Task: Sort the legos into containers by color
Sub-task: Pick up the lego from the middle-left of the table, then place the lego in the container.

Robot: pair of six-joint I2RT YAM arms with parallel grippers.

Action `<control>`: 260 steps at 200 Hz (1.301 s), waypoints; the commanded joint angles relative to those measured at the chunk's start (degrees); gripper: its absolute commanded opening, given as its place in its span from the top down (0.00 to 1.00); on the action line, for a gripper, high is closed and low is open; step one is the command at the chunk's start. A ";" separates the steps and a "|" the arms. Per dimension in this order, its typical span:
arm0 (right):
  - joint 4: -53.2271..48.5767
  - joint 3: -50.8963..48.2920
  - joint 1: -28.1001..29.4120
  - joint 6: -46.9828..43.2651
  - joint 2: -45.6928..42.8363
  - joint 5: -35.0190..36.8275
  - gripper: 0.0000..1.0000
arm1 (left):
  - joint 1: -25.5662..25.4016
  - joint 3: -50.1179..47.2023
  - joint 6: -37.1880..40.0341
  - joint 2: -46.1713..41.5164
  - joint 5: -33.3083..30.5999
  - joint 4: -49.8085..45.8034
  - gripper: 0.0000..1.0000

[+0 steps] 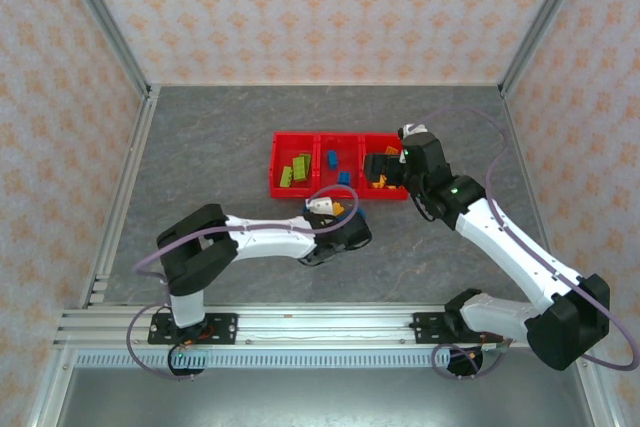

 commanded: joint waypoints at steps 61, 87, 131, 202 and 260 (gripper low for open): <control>1.25 1.66 0.30 0.13 1.35 0.12 0.00 | 5.89 5.31 10.91 -9.85 -10.35 -8.61 0.67; 0.82 1.89 0.30 -0.04 1.39 0.36 0.00 | 12.33 6.25 16.31 -10.42 -10.55 -7.37 0.67; 0.55 1.44 0.30 -0.09 1.08 1.19 0.00 | 21.38 9.05 24.16 -7.44 -8.31 -3.19 0.68; 0.44 0.79 0.30 -0.89 0.95 2.04 0.00 | 28.88 19.12 30.51 5.03 -4.79 -0.84 0.68; 0.28 0.43 0.30 -1.66 0.51 2.66 0.00 | 30.93 23.76 31.71 11.36 -3.46 0.02 0.67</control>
